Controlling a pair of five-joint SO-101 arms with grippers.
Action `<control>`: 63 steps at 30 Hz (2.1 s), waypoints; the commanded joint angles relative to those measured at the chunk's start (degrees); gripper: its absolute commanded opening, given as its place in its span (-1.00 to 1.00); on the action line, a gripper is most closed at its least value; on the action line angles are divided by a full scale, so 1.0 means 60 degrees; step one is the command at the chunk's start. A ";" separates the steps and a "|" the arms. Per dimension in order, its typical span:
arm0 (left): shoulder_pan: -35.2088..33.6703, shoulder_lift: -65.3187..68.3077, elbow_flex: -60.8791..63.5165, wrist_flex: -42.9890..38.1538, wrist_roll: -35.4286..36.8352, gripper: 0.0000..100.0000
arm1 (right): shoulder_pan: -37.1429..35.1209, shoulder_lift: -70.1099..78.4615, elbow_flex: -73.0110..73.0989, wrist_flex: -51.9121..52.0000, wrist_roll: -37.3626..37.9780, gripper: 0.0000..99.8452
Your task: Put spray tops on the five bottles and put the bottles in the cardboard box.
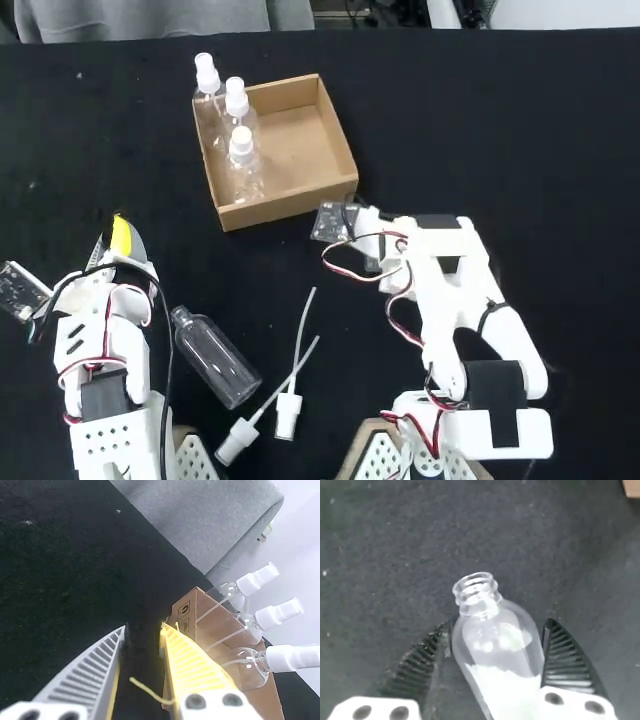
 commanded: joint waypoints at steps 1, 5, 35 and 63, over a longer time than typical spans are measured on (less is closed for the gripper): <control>0.0007 -0.0044 0.0212 0.0000 -0.0059 -0.80 | 0.0234 -0.0593 -0.0110 -0.0132 -0.0938 -0.51; -0.0007 -0.0044 0.0212 0.0000 -0.0059 -0.80 | 0.0234 -0.0593 -0.0110 -0.0117 -0.1934 -0.51; -0.0037 -0.0044 0.0212 0.0000 -0.0059 -0.80 | 0.0513 -0.0579 -0.1297 0.2286 -0.1114 -0.34; -0.0037 -0.0029 0.0212 0.0000 -0.0059 -0.80 | 0.1114 0.0491 -0.1370 0.1582 -0.0821 -0.74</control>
